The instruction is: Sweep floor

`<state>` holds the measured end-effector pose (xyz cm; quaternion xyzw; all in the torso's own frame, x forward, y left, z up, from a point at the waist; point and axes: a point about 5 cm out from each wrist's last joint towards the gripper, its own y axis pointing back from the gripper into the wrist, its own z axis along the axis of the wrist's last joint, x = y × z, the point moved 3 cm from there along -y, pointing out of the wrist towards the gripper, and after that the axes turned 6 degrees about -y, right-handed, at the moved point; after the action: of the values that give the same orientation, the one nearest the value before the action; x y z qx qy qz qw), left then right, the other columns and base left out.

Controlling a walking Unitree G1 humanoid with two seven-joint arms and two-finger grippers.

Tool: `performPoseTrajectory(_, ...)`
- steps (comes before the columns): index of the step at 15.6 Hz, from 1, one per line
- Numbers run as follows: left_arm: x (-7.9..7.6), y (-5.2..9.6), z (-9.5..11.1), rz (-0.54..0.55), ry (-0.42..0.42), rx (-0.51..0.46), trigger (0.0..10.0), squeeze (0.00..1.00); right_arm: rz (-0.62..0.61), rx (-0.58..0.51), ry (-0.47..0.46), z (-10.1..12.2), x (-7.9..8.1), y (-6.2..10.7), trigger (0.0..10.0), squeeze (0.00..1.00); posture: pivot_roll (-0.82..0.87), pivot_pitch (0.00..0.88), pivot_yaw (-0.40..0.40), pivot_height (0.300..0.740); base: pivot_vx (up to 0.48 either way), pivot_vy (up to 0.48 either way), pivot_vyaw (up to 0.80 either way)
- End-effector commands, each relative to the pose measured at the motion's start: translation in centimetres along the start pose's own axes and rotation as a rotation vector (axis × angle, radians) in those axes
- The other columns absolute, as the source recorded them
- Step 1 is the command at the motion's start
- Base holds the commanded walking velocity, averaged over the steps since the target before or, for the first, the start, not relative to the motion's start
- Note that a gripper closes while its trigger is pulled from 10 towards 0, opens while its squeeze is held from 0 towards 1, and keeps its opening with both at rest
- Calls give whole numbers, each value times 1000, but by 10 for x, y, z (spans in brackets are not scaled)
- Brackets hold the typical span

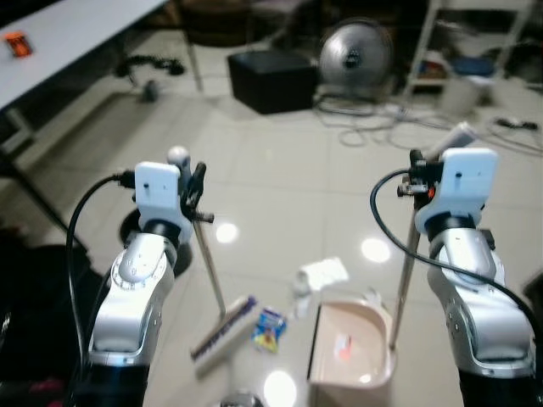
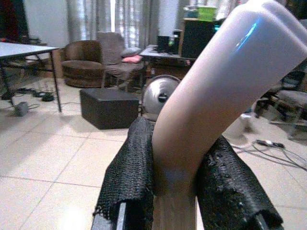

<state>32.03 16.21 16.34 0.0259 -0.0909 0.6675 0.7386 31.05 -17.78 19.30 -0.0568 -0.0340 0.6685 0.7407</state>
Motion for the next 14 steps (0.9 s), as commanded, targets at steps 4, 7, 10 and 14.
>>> performPoseTrajectory(4,10,5,5,49,-27,-24,10000,0,74,-14,-20,-4,15,-1,10000,0,80,27,63,740,403,0,575)
performPoseTrajectory(7,12,10,2,59,-36,-12,10000,0,128,32,-27,-19,26,6,10000,0,78,36,62,740,405,0,0)
performPoseTrajectory(10,9,10,-3,37,-61,12,10000,0,112,55,-10,-28,22,12,10000,0,69,45,69,740,131,0,0)
performPoseTrajectory(14,6,11,-11,-10,-63,38,10000,0,50,78,-26,-37,12,20,10000,0,62,45,75,740,0,0,0)
